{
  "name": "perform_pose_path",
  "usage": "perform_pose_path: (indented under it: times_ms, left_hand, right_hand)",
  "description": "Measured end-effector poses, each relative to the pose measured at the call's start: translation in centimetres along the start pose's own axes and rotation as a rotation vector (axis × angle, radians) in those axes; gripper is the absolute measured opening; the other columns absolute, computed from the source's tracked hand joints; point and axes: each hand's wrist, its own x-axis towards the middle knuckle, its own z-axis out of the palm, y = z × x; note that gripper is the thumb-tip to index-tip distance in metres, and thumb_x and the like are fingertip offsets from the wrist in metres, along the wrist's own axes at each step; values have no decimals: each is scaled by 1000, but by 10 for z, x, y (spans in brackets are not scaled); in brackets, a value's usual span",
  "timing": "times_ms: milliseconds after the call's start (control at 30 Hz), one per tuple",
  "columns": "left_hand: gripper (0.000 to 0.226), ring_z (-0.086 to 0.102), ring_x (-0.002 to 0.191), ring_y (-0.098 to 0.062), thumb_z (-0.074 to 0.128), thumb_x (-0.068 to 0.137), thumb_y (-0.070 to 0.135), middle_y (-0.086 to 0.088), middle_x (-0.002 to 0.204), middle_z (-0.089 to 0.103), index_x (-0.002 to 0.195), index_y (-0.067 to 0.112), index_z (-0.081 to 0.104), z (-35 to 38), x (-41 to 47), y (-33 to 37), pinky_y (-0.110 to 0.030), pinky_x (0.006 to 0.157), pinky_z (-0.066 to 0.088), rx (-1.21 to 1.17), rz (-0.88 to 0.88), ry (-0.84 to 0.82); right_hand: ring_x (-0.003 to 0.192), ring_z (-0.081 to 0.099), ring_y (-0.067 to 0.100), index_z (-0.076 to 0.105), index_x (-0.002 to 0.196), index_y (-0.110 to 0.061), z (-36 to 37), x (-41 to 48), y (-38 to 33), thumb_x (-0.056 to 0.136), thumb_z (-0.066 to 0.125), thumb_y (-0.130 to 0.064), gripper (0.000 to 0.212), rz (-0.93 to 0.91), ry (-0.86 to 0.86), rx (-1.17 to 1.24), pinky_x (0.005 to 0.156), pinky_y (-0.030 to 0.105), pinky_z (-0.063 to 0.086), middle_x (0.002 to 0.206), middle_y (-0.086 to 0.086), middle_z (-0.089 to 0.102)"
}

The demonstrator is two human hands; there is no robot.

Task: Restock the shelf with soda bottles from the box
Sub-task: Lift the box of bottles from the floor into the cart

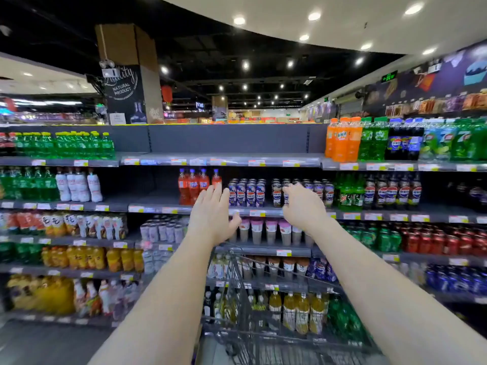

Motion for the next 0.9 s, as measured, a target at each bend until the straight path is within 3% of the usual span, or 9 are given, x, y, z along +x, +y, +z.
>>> perform_pose_path:
  times_ms: [167,333,433,667,900]
  left_hand:
    - [75,26,154,-30,39,98,54,-14,166,29,158,8,32,42,-36,-8,-44,126,20,2,-41,-132]
    - [74,35,149,-30,38,96,56,-13,159,41,154,10,37,74,-75,-32,-46,123,25,25,-100,-225]
    - [73,42,142,-28,42,98,54,-10,152,48,155,9,36,85,-95,-54,-44,120,32,39,-132,-274]
    - [69,45,138,-28,46,98,52,-9,148,50,152,9,40,102,-123,-130,-41,118,31,71,-198,-278]
    - [76,39,143,-30,43,97,55,-11,152,46,156,8,34,140,-135,-258,-46,123,27,116,-248,-341]
  right_hand:
    - [140,44,30,49,144,-11,55,-26,-12,97,50,-18,47,-98,-171,-45,110,45,44,151,11,49]
    - [131,50,30,51,140,-9,104,-43,-42,100,51,-22,42,-177,-246,19,103,40,44,142,10,54]
    - [136,47,29,48,145,-11,131,-46,-69,100,51,-23,47,-252,-293,7,106,42,46,145,9,54]
    - [135,49,29,51,143,-12,187,-36,-156,101,52,-24,44,-366,-339,59,105,45,48,144,9,55]
    - [142,43,27,34,157,-15,257,3,-276,102,52,-25,58,-425,-410,104,107,42,48,159,7,40]
